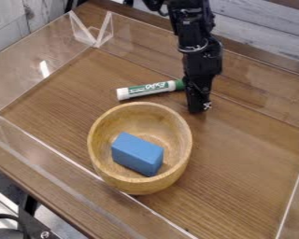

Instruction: Put the green marker in the brown bowl

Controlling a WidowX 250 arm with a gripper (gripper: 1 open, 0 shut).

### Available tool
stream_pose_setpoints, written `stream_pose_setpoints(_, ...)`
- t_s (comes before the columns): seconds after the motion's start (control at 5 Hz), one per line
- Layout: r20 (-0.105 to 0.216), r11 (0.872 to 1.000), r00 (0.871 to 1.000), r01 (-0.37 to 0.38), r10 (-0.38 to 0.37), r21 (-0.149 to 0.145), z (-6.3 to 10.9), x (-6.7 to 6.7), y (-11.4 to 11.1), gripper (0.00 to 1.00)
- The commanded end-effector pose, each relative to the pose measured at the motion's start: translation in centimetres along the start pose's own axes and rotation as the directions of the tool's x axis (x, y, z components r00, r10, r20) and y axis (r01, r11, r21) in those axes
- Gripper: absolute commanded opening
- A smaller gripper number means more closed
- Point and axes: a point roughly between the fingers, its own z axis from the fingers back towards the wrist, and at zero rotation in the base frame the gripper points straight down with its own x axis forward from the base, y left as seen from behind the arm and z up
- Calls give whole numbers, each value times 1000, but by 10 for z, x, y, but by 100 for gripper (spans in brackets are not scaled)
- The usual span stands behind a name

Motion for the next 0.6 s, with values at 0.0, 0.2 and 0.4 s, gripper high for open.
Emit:
stream_pose_setpoints(0.0, 35, 999, 999, 24, -26, 34, 13, 13, 4, 0)
stream_pose_setpoints(0.2, 35, 999, 999, 27, -28, 29, 12, 14, 4, 0)
stream_pose_setpoints(0.4, 34, 999, 999, 30, -31, 24, 11, 14, 4, 0)
